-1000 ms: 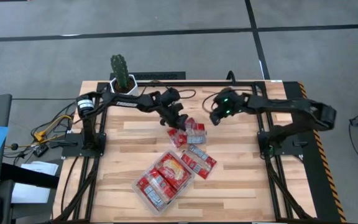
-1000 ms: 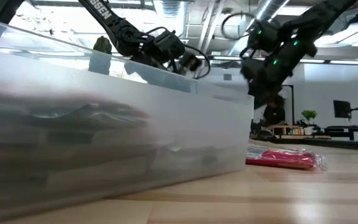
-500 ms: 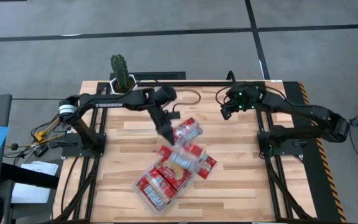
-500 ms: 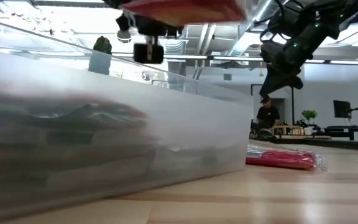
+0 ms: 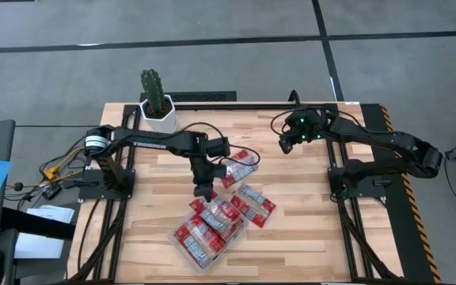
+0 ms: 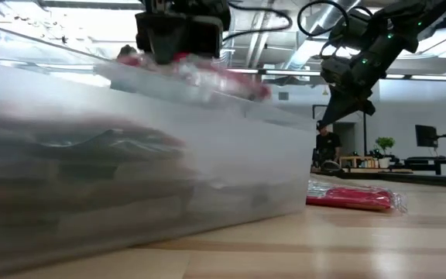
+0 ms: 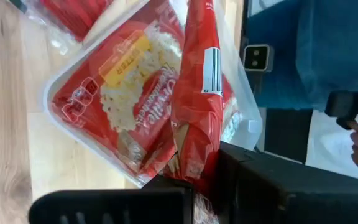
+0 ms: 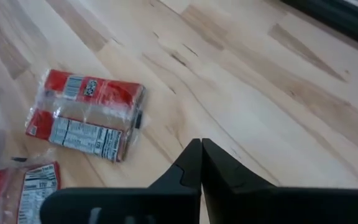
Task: Sort popcorn bags into baskets
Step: Put the red popcorn bag into the transparent bin
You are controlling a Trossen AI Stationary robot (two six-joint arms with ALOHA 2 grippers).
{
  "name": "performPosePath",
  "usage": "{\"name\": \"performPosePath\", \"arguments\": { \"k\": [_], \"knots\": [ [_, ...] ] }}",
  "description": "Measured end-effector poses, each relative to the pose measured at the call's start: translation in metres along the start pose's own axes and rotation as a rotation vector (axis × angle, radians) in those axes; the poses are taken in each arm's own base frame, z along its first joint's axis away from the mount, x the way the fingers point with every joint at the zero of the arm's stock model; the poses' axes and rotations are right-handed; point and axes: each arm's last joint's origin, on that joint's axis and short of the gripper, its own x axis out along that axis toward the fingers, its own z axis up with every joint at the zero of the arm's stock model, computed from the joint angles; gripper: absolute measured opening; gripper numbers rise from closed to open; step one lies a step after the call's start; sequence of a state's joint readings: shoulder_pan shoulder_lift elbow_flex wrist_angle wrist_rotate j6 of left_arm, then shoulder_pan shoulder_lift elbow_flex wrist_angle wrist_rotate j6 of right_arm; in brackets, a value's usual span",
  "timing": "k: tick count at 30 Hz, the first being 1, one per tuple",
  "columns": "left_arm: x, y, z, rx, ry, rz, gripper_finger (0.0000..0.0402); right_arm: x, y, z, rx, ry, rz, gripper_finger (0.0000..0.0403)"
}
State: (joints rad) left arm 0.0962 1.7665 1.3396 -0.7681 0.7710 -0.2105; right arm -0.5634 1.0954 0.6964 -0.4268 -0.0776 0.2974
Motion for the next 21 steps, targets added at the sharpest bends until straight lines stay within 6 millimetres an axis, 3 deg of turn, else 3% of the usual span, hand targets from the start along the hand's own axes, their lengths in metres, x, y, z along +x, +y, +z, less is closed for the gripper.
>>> {"name": "performPosePath", "arguments": {
  "k": [9,21],
  "knots": [
    [0.022,0.011,0.001,0.004,0.061,0.001,0.0011,0.001,-0.001,-0.001,0.000,0.017,-0.005,0.0029],
    [0.023,0.012,0.006,0.033,0.023,0.025,0.0045,0.001,0.000,-0.001,-0.018,0.012,-0.004,0.0032]
  ]
}}
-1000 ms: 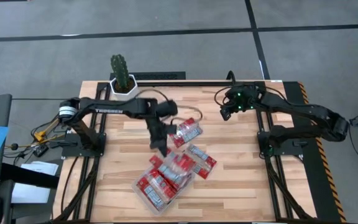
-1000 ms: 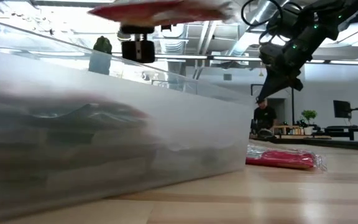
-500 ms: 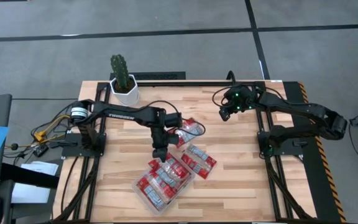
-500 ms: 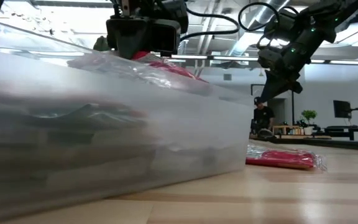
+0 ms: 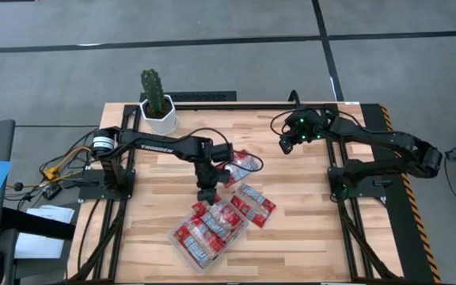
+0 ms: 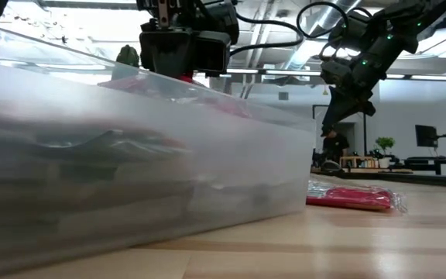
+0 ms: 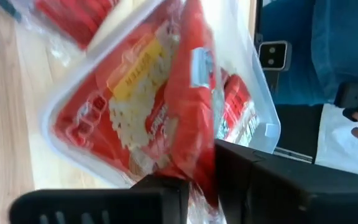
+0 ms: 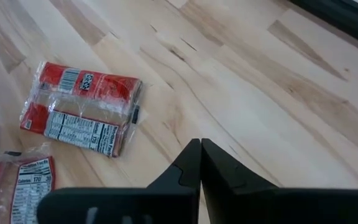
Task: Sort popcorn bags into baskets
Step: Put the red popcorn bag into the transparent bin
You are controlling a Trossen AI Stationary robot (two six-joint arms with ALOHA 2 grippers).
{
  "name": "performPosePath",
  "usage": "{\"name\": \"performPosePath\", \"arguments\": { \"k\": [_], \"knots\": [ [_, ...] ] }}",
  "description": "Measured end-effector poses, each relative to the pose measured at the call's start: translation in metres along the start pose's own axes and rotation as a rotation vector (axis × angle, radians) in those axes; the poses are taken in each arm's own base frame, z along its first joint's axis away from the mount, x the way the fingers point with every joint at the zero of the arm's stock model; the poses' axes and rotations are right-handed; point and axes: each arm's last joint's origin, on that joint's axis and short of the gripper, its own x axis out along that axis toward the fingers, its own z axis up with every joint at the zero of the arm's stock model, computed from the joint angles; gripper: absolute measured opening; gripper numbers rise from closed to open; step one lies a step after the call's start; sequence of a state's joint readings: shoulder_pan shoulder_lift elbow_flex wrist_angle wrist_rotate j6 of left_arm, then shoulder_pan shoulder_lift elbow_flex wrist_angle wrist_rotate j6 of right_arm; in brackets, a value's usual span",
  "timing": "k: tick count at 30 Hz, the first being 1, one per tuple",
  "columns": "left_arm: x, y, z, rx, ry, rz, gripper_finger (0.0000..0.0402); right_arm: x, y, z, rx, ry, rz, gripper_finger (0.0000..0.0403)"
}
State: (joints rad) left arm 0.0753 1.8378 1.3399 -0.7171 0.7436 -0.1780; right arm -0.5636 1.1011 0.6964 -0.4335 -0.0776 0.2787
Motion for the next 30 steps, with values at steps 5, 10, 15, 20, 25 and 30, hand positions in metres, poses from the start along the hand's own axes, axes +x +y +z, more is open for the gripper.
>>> {"name": "performPosePath", "arguments": {
  "k": [5,10,15,20,25,30],
  "knots": [
    [-0.002,0.001,0.006,0.005,-0.048,-0.007,0.0093,0.000,0.000,0.000,-0.001,0.000,0.000,0.0026],
    [-0.003,0.000,0.010,-0.006,-0.083,-0.026,0.0161,0.000,0.000,0.000,-0.003,0.000,0.000,0.0027],
    [-0.004,0.001,0.010,-0.072,-0.084,-0.029,0.0218,0.000,0.000,0.000,-0.003,0.000,0.000,0.0034],
    [-0.011,0.007,0.011,-0.174,-0.075,-0.101,0.0251,0.000,0.000,0.000,-0.002,0.000,0.000,0.0035],
    [-0.016,0.010,0.011,-0.240,-0.055,-0.175,0.0262,0.000,0.000,0.000,-0.002,0.000,0.000,0.0028],
    [-0.023,0.009,0.011,-0.251,-0.036,-0.182,0.0264,0.000,0.000,0.000,-0.002,0.000,0.000,0.0025]
  ]
}}
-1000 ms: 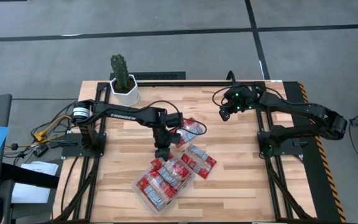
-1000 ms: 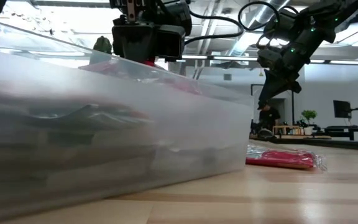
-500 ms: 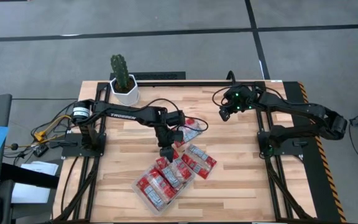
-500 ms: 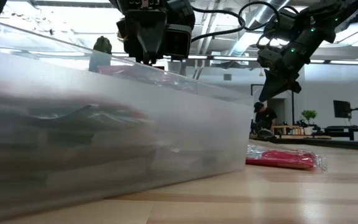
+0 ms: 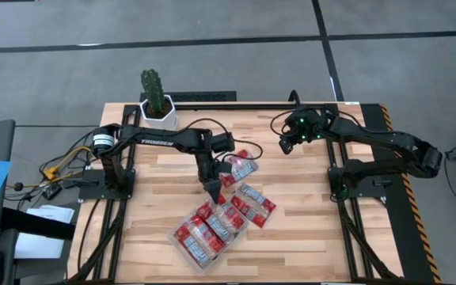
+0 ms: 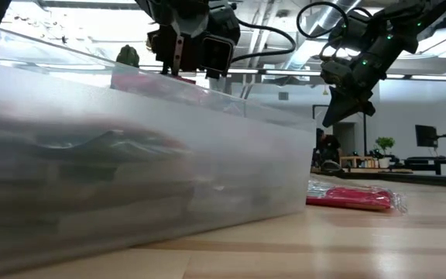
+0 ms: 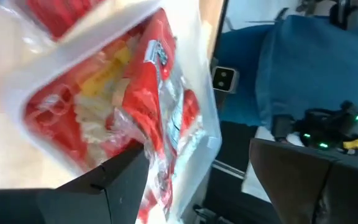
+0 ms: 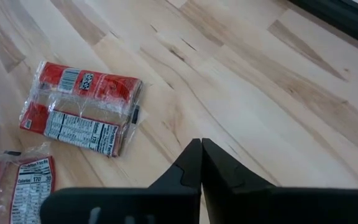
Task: Sort popcorn bags into baskets
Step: Put the red popcorn bag into the transparent bin
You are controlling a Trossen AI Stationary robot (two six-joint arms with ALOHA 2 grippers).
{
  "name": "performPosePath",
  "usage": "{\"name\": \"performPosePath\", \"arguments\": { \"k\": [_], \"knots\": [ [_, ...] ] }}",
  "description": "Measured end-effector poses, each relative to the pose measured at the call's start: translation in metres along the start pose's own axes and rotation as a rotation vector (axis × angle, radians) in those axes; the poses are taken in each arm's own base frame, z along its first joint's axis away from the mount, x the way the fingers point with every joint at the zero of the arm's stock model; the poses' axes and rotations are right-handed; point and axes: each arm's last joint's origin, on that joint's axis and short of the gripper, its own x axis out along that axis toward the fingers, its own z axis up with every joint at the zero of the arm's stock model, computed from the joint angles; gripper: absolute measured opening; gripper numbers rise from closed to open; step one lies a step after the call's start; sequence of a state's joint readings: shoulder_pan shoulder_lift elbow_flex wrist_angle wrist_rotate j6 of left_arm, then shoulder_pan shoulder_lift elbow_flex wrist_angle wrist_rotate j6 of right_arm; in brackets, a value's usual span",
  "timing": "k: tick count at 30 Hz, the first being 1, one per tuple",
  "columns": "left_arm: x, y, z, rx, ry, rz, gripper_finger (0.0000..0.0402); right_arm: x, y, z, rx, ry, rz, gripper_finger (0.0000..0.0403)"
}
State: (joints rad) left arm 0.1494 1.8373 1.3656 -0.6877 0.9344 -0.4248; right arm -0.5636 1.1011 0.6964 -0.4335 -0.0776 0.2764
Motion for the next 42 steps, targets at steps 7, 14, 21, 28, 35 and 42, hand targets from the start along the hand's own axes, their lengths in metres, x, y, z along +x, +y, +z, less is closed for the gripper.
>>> {"name": "performPosePath", "arguments": {
  "k": [7,14,21,28,35,42],
  "knots": [
    [-0.017,-0.007,0.003,0.034,-0.017,0.104,0.0264,0.000,0.000,0.000,-0.013,0.000,0.000,0.0035],
    [-0.035,-0.006,0.005,0.055,-0.035,0.214,0.0264,0.000,0.000,0.002,-0.013,-0.022,-0.018,0.0032],
    [-0.056,0.018,0.010,-0.021,-0.138,0.403,0.0264,0.003,-0.001,-0.001,0.102,-0.030,-0.015,0.0040],
    [-0.065,0.052,0.015,-0.142,-0.281,0.380,0.0264,0.020,-0.008,-0.024,0.204,-0.047,-0.001,0.0042],
    [-0.054,0.071,0.009,-0.177,-0.304,0.388,0.0264,0.025,0.009,-0.031,0.112,-0.085,0.047,0.0031],
    [-0.051,0.098,0.008,-0.271,-0.466,0.359,0.0264,0.044,0.011,-0.034,0.168,-0.057,0.000,0.0022]
  ]
}}
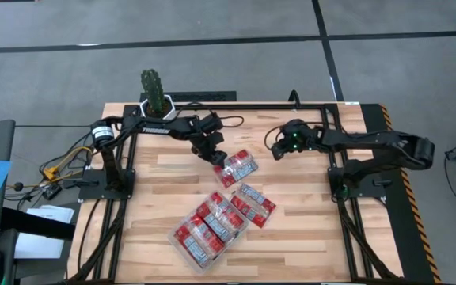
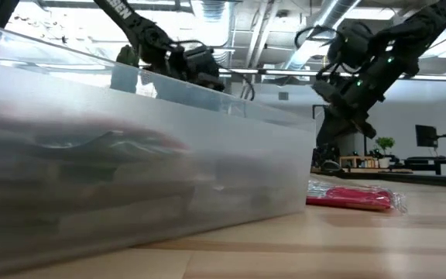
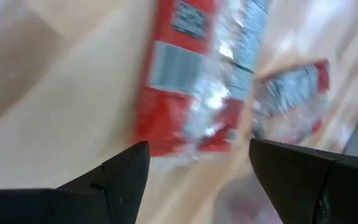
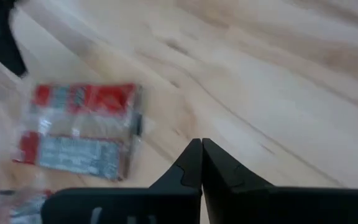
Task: Sort popcorn bags into baskets
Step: Put the red popcorn bag into the transparent bin
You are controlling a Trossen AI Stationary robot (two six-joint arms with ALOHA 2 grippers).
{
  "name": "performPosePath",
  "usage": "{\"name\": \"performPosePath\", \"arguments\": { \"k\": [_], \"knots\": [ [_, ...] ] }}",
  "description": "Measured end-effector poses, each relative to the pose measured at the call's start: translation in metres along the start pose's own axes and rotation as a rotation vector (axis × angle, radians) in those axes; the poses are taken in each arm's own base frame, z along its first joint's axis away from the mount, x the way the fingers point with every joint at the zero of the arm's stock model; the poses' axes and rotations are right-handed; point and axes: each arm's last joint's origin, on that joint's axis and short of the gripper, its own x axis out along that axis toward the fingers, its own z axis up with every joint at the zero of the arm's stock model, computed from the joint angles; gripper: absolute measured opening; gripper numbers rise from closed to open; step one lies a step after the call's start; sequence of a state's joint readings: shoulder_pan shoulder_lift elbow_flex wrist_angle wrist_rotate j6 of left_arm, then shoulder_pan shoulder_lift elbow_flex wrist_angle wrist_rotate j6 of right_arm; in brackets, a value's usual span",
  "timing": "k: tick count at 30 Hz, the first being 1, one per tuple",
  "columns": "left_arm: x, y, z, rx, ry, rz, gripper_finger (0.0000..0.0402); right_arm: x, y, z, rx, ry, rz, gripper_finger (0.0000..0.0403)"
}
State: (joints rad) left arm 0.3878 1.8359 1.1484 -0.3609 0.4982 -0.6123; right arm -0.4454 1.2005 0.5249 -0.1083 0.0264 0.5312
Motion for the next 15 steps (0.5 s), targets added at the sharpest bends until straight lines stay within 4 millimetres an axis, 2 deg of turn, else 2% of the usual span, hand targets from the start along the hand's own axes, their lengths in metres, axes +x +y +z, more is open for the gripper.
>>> {"name": "performPosePath", "arguments": {
  "k": [5,8,11,15],
  "knots": [
    [-0.001,0.023,0.004,-0.057,-0.119,0.091,0.0264,0.021,0.003,-0.005,-0.012,0.026,0.001,0.0028],
    [-0.002,0.026,0.011,-0.052,-0.182,0.055,0.0264,0.034,0.006,-0.009,0.003,0.037,0.008,0.0034],
    [0.001,0.030,0.006,-0.054,-0.161,0.042,0.0264,0.045,0.008,-0.015,0.009,0.054,0.011,0.0035],
    [0.019,0.036,0.000,-0.055,-0.064,-0.014,0.0264,0.058,0.012,-0.023,-0.006,0.085,0.035,0.0031]
  ]
}}
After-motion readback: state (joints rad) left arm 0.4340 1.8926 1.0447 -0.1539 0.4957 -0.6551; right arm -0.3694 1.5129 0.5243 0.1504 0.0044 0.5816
